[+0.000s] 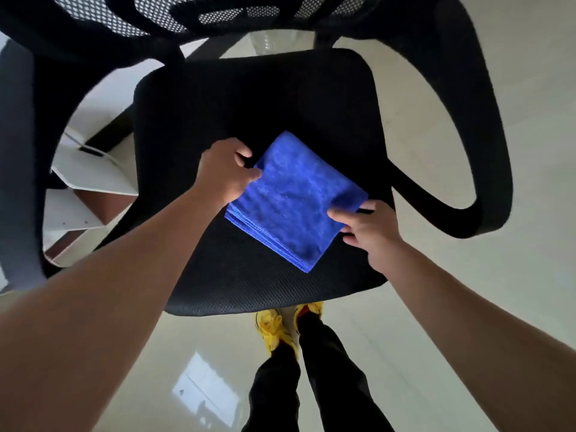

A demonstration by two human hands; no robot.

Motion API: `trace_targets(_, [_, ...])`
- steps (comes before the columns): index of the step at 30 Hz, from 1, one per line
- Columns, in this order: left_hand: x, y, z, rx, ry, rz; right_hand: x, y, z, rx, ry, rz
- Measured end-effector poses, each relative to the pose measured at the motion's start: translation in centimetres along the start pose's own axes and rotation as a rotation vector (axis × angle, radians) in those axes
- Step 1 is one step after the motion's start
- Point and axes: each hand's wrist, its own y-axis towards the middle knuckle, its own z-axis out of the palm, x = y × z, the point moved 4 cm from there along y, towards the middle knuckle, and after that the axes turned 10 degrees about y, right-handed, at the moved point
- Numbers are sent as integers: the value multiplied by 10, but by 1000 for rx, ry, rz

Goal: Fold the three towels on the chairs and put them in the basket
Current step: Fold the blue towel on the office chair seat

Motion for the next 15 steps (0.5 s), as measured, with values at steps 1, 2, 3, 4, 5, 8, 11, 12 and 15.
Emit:
trace_targets(1, [-3, 4, 0, 0, 24, 14, -8, -4, 1, 19, 53, 50])
trace_targets(2, [-3, 7, 2, 33, 26, 26, -15, -5, 4, 23, 74, 73])
trace_targets(3, [-5, 10, 5, 82, 49, 39, -21, -3, 5, 13, 72, 80])
trace_targets(4, [-5, 12, 9, 126, 98, 62, -24, 0, 6, 3, 52, 64])
trace_targets(5, [-5, 14, 11, 157, 154, 87, -24, 3, 7, 7, 18, 39])
trace_targets(8, [-3, 14, 12, 162, 248, 158, -24, 13, 5, 30, -71, -44])
trace_targets(11, [-4, 13, 11, 135, 293, 200, -19, 9, 3, 44, -71, -76])
trace_targets(12, [-6, 15, 10, 126, 295, 211, -17, 7, 3, 61, -40, -72])
trace_targets(15, [-15, 24, 5, 143, 236, 222, -15, 6, -2, 139, 48, -24])
